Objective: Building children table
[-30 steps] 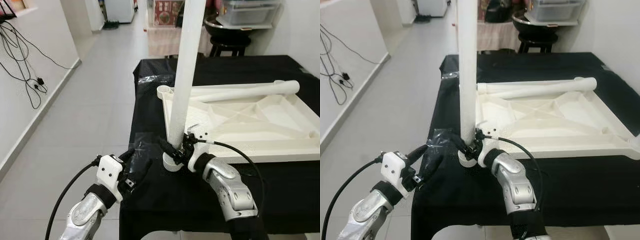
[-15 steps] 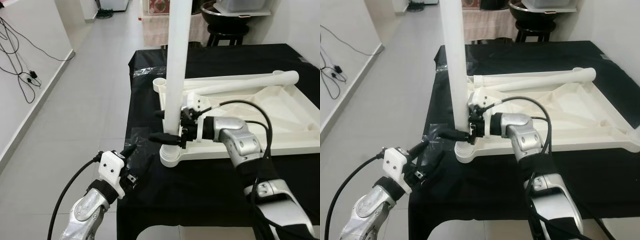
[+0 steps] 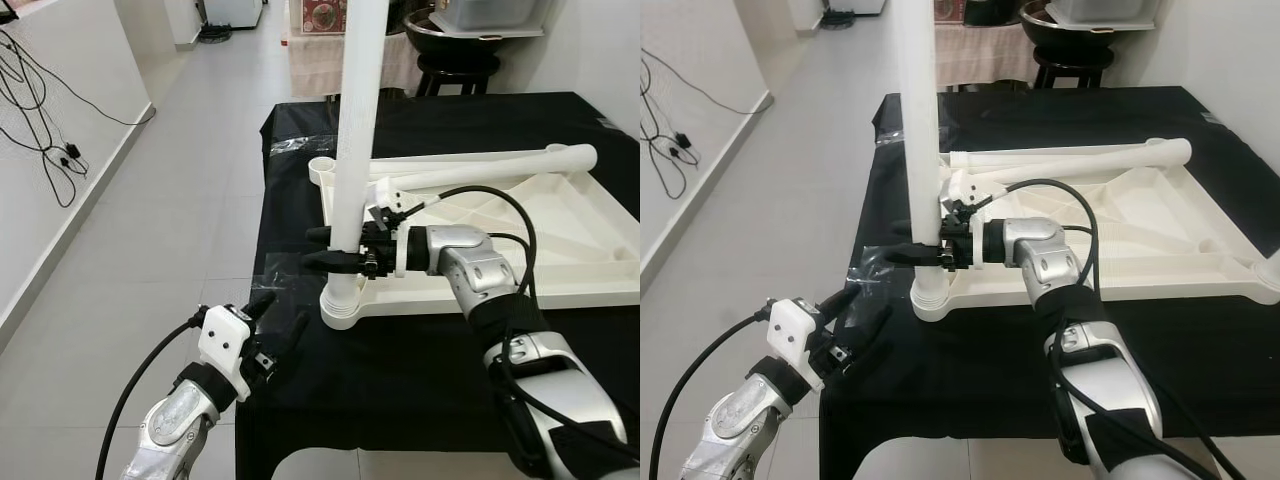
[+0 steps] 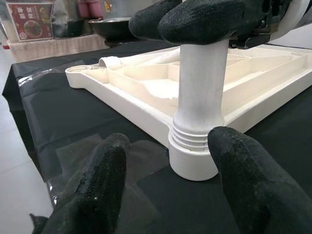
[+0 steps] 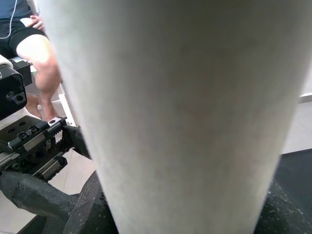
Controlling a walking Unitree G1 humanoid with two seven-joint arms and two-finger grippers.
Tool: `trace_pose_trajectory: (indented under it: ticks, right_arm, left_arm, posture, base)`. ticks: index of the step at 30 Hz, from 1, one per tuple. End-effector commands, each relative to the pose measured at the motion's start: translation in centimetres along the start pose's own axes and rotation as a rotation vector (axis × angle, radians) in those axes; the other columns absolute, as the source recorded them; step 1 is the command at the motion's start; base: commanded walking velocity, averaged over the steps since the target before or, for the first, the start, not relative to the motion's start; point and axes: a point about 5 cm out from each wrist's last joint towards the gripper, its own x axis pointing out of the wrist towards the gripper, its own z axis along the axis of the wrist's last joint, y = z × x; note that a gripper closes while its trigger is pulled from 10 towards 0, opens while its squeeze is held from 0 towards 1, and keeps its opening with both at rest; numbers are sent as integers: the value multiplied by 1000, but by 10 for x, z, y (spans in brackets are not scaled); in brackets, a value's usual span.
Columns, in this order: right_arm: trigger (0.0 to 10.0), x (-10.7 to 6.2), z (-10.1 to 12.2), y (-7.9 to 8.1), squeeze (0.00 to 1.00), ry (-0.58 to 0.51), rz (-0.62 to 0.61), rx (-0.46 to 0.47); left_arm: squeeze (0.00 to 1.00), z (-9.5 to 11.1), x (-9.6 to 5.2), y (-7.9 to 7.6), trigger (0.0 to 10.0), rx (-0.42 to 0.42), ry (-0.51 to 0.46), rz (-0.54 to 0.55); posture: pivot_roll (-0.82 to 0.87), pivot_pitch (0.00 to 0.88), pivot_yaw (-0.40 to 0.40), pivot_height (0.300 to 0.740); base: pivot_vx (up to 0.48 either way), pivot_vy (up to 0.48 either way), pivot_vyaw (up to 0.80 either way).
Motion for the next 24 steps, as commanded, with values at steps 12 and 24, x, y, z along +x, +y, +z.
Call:
trace_pose_trajectory:
  ticks: [12,24]
  right_arm:
    - [0,1,-62,52,0,-83,-702,145]
    - [0,8,-73,60,0,-9,-733,194]
  left_arm:
    - [0,-1,-3,3,10000,5,4,-4]
    - [0,1,-2,6,10000,9,-1,6]
  posture:
    - [-103,120,21,740]
    - [-96,121,19,740]
  base:
    - [0,0,0]
    - [0,0,0]
